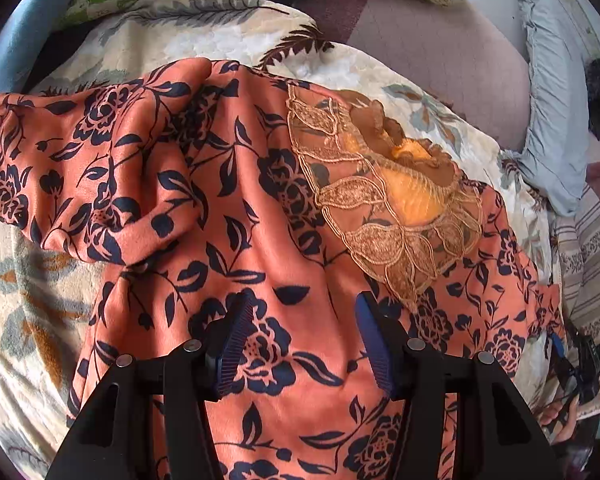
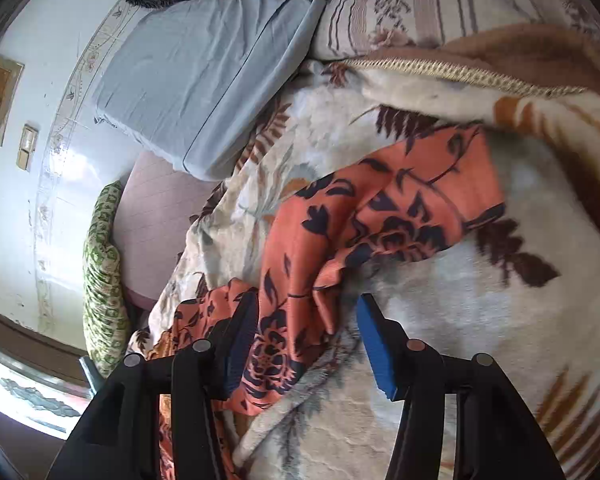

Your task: Fold small clothes

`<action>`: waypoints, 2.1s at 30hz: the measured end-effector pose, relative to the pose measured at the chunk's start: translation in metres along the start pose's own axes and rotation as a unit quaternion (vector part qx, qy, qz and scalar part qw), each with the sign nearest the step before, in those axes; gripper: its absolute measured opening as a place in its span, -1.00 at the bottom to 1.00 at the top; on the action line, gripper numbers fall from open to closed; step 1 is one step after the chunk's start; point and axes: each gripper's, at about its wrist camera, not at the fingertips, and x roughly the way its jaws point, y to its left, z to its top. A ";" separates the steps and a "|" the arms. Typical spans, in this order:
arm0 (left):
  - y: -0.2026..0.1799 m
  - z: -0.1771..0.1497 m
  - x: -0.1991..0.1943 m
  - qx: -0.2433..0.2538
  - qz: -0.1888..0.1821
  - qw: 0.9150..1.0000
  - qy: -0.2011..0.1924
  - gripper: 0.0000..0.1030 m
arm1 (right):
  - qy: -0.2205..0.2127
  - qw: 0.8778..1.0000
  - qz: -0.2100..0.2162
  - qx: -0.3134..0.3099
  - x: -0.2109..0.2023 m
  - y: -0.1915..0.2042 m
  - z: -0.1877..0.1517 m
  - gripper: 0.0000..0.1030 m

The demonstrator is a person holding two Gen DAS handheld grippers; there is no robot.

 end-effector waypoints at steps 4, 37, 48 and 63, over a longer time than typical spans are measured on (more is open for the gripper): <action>0.027 0.012 0.017 -0.064 -0.005 0.998 0.008 0.04 | 0.034 0.999 0.010 0.021 0.040 0.006 -0.003 0.19; -0.007 0.004 0.031 -0.031 -0.014 0.999 0.024 0.03 | -0.147 0.962 0.016 0.228 -0.055 -0.092 0.028 0.27; -0.037 0.002 0.024 -0.011 0.011 1.000 0.024 0.03 | -0.146 0.975 0.030 0.164 -0.031 -0.083 0.081 -0.80; -0.042 -0.003 0.050 -0.026 0.041 0.998 0.029 0.03 | -0.221 0.969 -0.027 0.108 -0.098 -0.110 0.084 0.11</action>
